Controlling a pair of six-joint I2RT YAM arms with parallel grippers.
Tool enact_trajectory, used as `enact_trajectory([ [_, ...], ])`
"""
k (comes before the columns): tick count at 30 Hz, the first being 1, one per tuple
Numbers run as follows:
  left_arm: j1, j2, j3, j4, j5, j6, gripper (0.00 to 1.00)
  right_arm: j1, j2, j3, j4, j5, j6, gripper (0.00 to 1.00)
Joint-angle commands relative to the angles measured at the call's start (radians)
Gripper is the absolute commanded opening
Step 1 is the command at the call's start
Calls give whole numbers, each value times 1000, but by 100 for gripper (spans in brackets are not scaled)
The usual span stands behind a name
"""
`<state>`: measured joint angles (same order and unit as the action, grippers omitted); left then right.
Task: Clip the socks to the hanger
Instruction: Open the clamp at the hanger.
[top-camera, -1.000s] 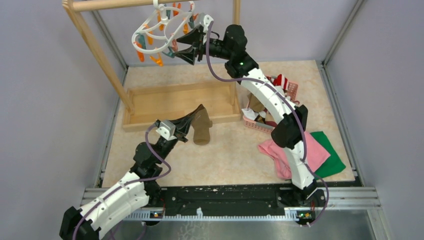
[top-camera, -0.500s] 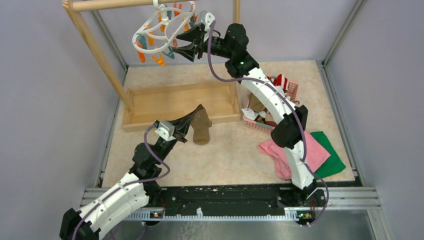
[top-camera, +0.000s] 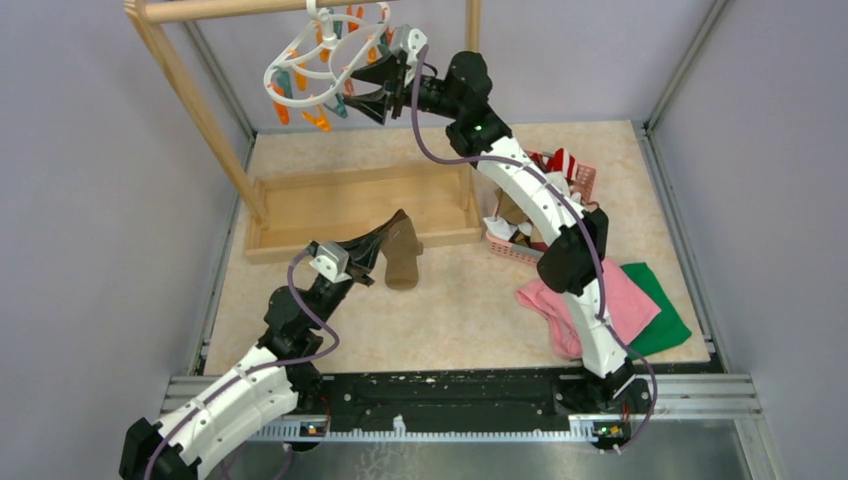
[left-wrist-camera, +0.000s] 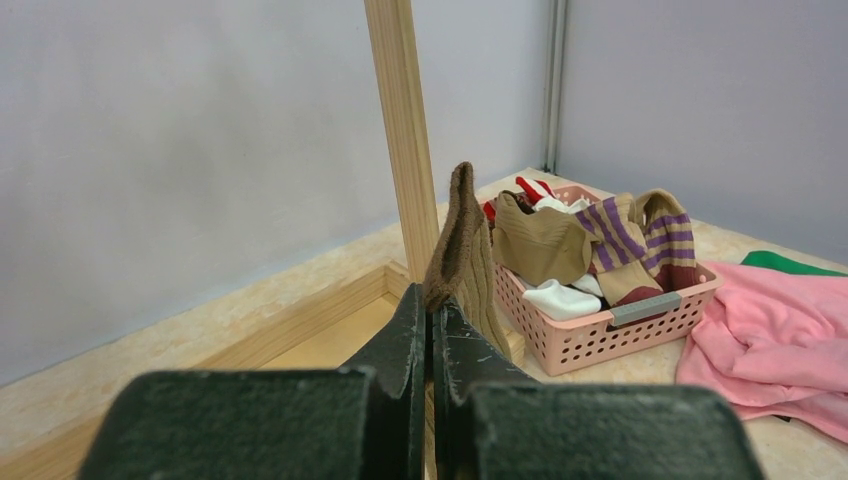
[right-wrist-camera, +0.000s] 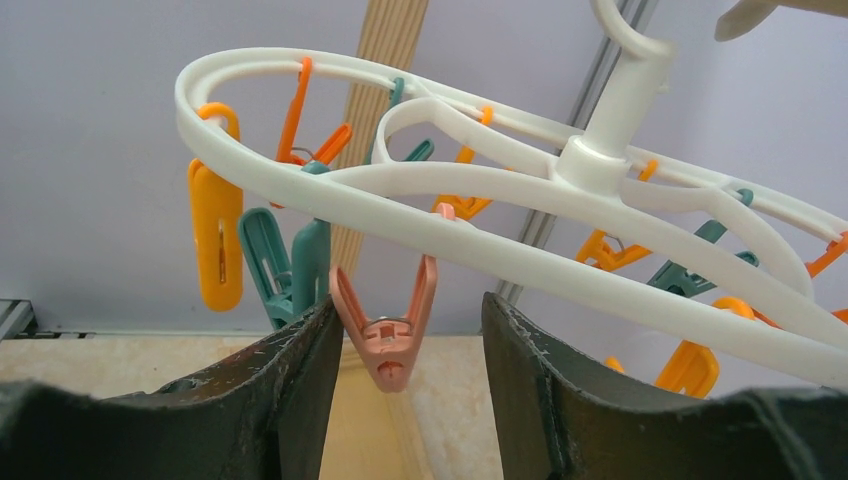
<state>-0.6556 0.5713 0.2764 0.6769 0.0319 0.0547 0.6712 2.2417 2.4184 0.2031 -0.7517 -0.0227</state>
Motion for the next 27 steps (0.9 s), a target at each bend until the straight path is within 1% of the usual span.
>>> enact_trajectory([
  [1, 4, -16, -3, 33, -11, 8, 0, -2, 20, 60, 68, 11, 41, 53],
  [13, 4, -28, -6, 22, -18, 13, 0, 1, 51, 79, 145, 22, 105, 54],
  [24, 4, -30, -6, 21, -18, 16, 0, 8, 68, 92, 175, 29, 131, 54],
  [27, 4, -34, -6, 18, -21, 16, 0, 9, 71, 97, 178, 31, 135, 53],
])
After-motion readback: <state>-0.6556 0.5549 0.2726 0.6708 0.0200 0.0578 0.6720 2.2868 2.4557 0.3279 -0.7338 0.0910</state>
